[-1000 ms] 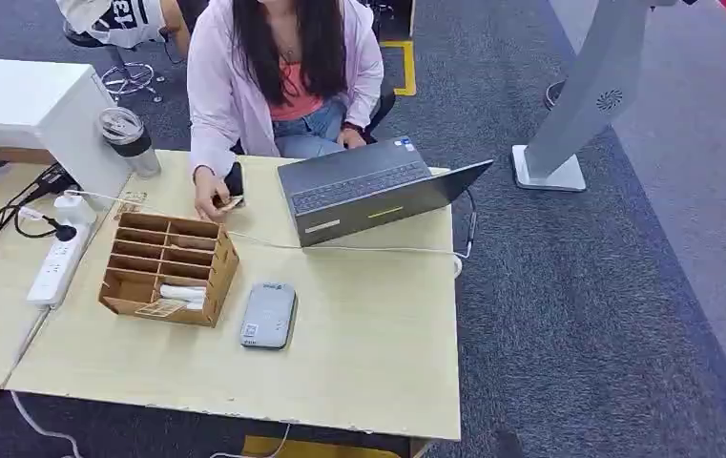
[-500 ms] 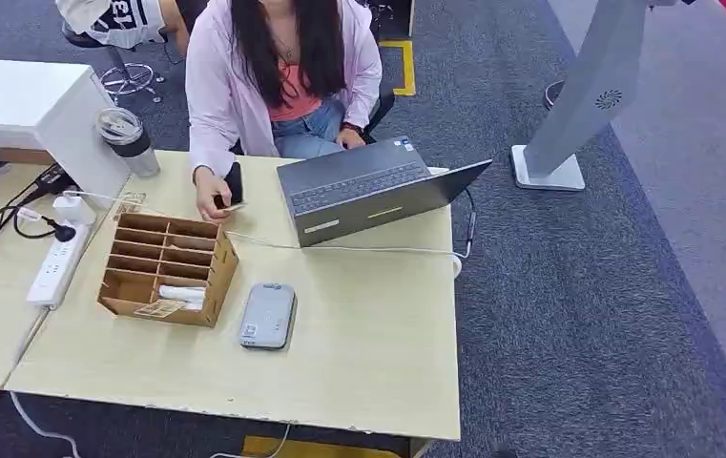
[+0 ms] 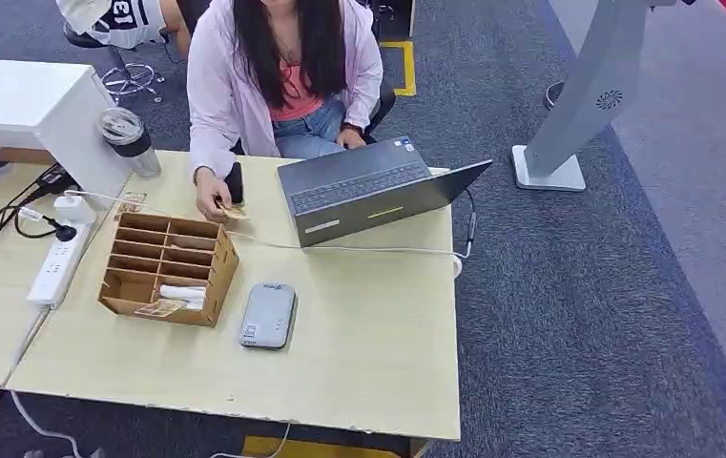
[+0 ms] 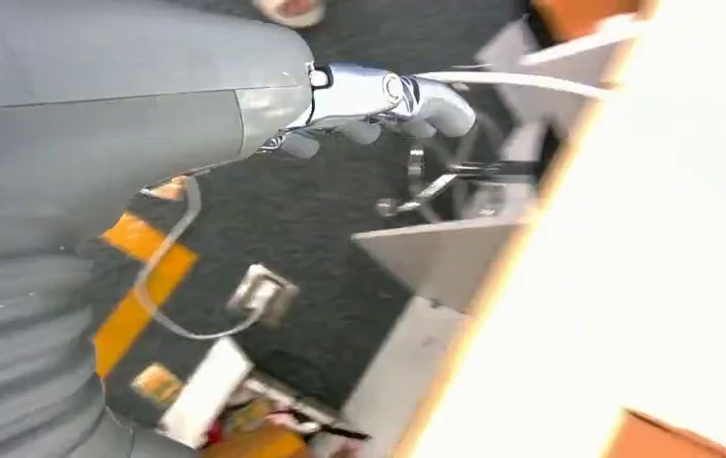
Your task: Pass the card to the sensor for recognition and then transmit it.
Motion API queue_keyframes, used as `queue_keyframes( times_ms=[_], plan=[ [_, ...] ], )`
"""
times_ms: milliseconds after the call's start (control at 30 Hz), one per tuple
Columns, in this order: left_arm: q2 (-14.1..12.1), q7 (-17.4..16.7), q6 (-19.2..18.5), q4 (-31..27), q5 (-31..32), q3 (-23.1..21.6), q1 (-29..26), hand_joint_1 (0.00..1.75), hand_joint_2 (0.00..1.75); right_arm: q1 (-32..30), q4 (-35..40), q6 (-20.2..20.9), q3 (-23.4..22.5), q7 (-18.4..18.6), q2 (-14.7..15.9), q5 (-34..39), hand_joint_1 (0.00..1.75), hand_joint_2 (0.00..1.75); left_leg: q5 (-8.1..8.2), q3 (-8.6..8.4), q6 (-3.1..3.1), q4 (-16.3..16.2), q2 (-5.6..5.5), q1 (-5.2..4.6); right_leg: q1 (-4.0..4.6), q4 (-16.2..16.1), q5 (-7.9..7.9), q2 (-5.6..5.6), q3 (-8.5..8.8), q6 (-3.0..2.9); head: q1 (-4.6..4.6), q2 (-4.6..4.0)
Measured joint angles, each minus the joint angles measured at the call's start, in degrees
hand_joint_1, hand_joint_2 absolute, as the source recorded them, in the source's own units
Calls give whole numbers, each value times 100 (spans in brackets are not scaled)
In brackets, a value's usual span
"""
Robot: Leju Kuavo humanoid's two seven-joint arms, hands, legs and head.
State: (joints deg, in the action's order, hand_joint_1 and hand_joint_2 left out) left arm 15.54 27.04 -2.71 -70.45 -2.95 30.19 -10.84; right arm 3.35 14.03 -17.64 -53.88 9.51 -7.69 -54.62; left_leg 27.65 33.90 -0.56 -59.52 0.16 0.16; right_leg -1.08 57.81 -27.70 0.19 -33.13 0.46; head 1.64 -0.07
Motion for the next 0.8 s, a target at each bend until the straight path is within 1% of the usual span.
queue_keyframes(
  times_ms=[200,300,367,467,533,633,800],
  plan=[
    [13,116,289,-1171,22,-561,-199,0,175,12,-37,-18,-120,155,-20,-202,0,175,0,0,0,0,0,-1,-1,0,0,1,0,0,0,0],
    [-111,173,560,-1656,109,-864,-176,0,175,23,-63,-15,-138,214,-20,-335,0,175,0,-3,0,-1,0,-1,0,0,0,2,-1,0,-2,0],
    [-241,179,773,-1918,229,-1058,-72,0,175,26,-77,-11,-138,251,-20,-435,0,175,-1,-4,0,-2,0,0,0,0,1,0,-1,0,0,0],
    [-498,96,1140,-2049,546,-1334,318,0,175,52,-94,24,-138,282,-22,-616,0,175,-5,-6,2,-2,-1,1,1,1,6,-1,3,-6,0,0],
    [-622,20,1318,-2060,773,-1486,562,0,175,62,-109,33,-138,291,-22,-706,0,175,-7,-7,5,-1,3,1,1,2,9,2,3,-9,-2,0],
    [-771,-120,1532,-2019,1131,-1666,916,0,175,64,-122,103,-136,302,-22,-820,0,175,-8,-8,5,-2,3,1,0,2,11,3,2,-7,0,0],
    [-985,-328,1781,-1713,1744,-1930,1521,0,175,74,-144,140,-116,302,-33,-969,0,175,-8,-7,4,-3,3,0,0,2,14,3,2,-7,2,0]
  ],
)
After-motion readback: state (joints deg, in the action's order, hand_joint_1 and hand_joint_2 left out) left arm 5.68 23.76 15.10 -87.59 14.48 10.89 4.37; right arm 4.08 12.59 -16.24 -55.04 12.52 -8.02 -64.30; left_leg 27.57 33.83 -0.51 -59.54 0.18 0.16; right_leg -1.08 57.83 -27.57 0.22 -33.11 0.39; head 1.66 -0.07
